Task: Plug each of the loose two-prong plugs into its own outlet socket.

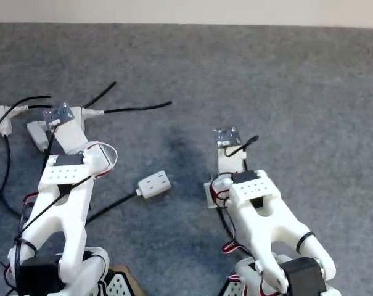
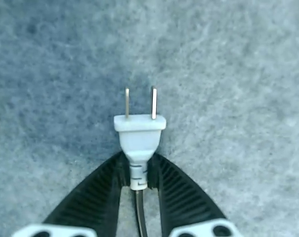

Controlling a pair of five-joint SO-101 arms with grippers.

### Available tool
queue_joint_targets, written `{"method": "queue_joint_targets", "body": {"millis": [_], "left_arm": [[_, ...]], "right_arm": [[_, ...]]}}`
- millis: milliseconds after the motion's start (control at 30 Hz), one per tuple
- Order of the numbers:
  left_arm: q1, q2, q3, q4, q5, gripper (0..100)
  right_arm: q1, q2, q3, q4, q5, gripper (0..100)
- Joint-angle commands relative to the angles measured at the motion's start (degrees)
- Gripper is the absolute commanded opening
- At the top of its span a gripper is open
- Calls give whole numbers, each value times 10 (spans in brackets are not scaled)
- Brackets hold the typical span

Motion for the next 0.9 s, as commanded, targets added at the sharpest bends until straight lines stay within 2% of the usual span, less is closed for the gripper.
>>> {"method": "queue_joint_targets", "body": {"millis": [0,133,267,333,433,600,700,767,867], "left_arm": [[6,-17,-2,-9,5,203],[7,-22,-15,5,5,203],[25,-18,-122,143,-17,207],[46,-22,-189,222,-45,207],[52,-22,-298,309,-45,207],[24,-22,-429,364,-11,220],[28,-37,-434,369,-3,299],[48,-72,-411,367,-3,339],[57,-166,-361,341,-7,348]], "right_arm": [[5,6,0,14,15,6],[7,0,-3,36,111,5],[7,-26,-55,54,151,5],[16,-51,-87,57,156,5],[22,-72,-145,58,153,5],[19,-73,-243,180,137,5],[-27,-78,-259,164,116,5],[-90,-76,-251,125,116,5],[-176,-78,-240,71,130,5]]}}
